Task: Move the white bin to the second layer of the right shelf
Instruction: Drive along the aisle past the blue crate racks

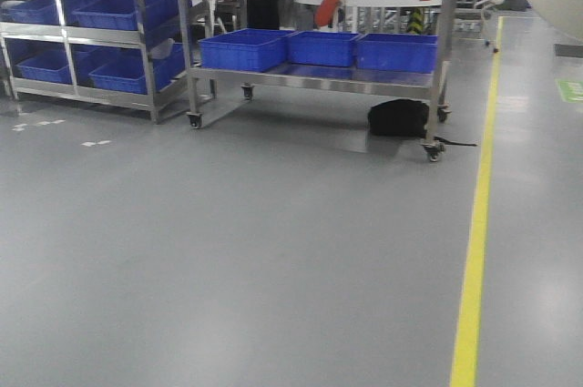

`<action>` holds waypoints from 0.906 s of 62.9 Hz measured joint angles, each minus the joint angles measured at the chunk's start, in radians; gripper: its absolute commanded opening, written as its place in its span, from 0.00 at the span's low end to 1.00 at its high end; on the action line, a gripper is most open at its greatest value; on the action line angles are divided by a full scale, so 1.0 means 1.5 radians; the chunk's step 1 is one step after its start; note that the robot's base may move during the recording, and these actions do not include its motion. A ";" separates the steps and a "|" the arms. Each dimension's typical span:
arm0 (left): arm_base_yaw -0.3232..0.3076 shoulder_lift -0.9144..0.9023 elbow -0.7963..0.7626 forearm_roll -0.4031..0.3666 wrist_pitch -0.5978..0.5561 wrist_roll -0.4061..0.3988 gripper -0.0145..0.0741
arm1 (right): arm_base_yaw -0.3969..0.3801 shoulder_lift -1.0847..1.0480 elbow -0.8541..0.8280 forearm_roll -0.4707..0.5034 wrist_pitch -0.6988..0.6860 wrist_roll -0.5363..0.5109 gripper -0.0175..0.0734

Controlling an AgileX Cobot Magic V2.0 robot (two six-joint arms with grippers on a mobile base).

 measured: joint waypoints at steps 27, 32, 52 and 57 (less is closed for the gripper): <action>0.000 0.000 0.000 0.000 0.000 0.000 0.26 | 0.000 0.000 0.000 0.000 0.000 0.000 0.26; 0.000 0.000 0.000 0.000 0.000 0.000 0.26 | 0.000 0.000 0.000 0.000 0.000 0.000 0.26; 0.000 0.000 0.000 0.000 0.000 0.000 0.26 | 0.000 0.000 0.000 0.000 0.000 0.000 0.26; 0.000 0.000 0.000 0.000 0.000 0.000 0.26 | 0.000 0.000 0.000 0.000 0.000 0.000 0.26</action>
